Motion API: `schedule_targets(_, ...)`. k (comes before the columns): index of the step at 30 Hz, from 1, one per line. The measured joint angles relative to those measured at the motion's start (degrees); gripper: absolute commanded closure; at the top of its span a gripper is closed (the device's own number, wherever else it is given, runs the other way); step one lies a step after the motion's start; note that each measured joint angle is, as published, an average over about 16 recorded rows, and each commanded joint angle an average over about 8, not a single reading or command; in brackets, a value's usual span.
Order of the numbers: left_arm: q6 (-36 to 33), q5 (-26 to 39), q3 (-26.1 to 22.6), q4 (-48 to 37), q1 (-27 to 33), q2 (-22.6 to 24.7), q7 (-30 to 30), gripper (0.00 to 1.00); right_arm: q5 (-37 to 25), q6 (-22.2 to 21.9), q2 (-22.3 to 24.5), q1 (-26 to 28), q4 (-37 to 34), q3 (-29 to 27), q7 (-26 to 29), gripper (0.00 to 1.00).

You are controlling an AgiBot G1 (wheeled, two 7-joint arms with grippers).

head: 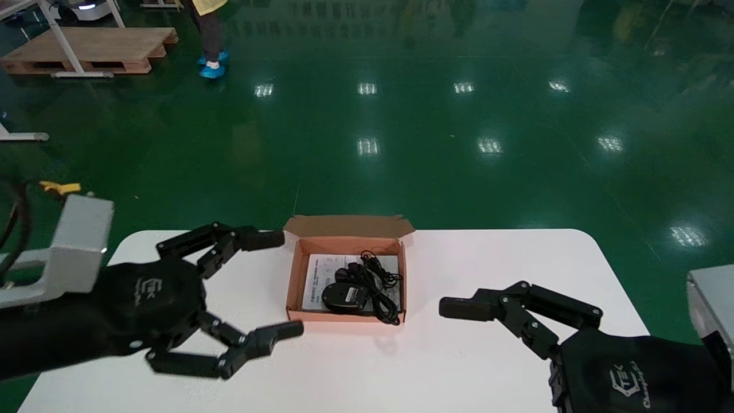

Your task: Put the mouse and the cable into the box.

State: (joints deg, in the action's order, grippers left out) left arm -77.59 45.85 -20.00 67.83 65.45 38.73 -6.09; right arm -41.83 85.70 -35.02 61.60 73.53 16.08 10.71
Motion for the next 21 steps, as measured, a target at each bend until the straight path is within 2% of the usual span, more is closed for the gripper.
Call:
schedule_targets(10, -8.8, -4.3, 4.3, 6.2, -4.2, -4.0, -4.7, 0.00, 0.4, 0.1, 0.1, -0.1, 0.0, -0.1, 0.0, 0.00)
schedule_targets(21, -9.7, -4.8, 4.8, 6.8, -4.6, -4.4, -5.2, 0.00, 0.4, 0.1, 0.1, -0.1, 0.0, -0.1, 0.0, 0.00)
